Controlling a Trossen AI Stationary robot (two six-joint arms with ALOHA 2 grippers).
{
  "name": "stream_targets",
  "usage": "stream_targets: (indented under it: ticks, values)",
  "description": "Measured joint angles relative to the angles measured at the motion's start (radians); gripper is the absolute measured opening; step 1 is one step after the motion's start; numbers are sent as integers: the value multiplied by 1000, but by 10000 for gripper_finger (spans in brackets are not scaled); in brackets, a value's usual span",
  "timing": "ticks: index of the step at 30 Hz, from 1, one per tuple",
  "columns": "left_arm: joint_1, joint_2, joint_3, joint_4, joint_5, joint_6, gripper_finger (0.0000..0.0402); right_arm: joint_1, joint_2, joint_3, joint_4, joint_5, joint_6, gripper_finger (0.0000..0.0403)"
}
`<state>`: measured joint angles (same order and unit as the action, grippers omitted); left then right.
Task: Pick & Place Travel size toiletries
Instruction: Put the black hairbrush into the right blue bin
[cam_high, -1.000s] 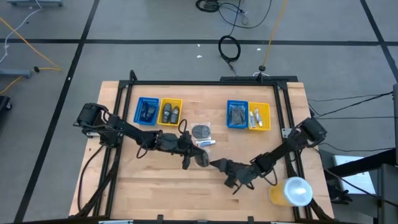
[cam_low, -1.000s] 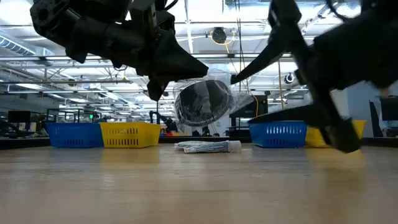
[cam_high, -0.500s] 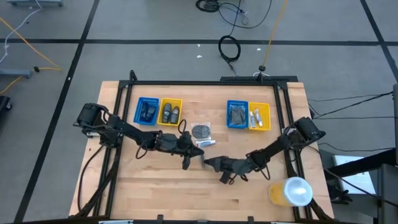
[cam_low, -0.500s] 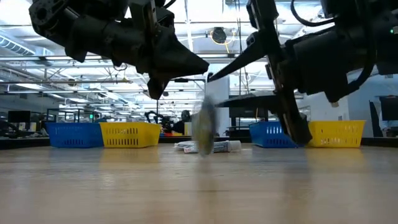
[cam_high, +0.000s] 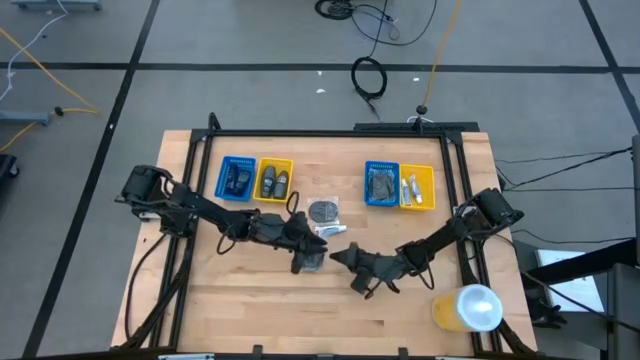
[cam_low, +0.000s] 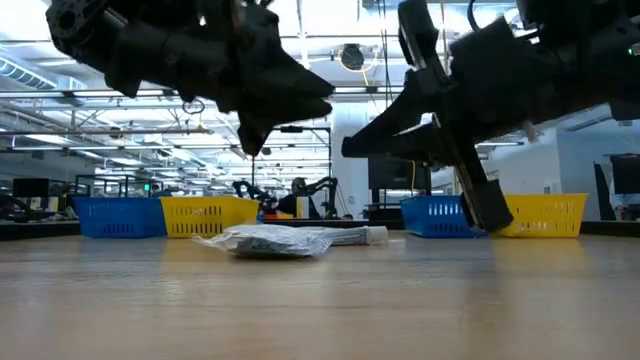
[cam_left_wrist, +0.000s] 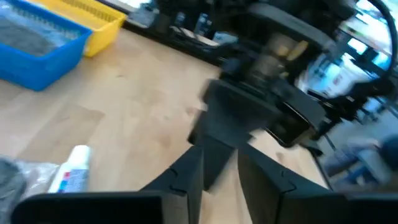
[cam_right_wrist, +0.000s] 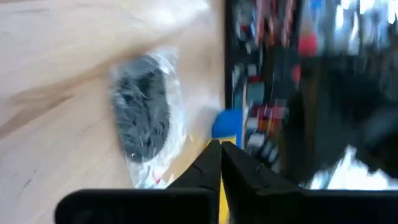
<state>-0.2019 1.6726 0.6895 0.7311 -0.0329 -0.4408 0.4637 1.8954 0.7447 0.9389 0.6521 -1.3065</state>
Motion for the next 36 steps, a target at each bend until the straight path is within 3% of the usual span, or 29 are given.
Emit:
stream_targets:
  ticks: [3,6,9,12,18,24,28,32,36]
  values:
    - [-39,-57,0,-96,-16,35,109,13,-2,0,16,85,207,13]
    - [-102,-108,1,-264,-140,57,110,23,-24,-1,-39,107,400,15]
    - [-153,-125,0,-433,-274,-23,110,22,-61,0,-127,72,577,16]
    - [-159,-112,0,-551,-351,-212,111,21,-113,-1,-217,12,738,19]
    - [-91,-28,0,-567,-366,-370,157,33,-198,-1,-381,-125,992,26]
    - [-10,28,0,-555,-352,-436,239,63,-217,-1,-466,-184,1051,27]
    - [6,47,-1,-514,-304,-425,262,71,-217,-1,-466,-185,1020,27]
    - [-1,45,1,-483,-253,-422,239,71,-217,-1,-465,-184,1017,28]
    - [-3,45,0,-498,-221,-426,179,71,-217,-1,-466,-184,1014,29]
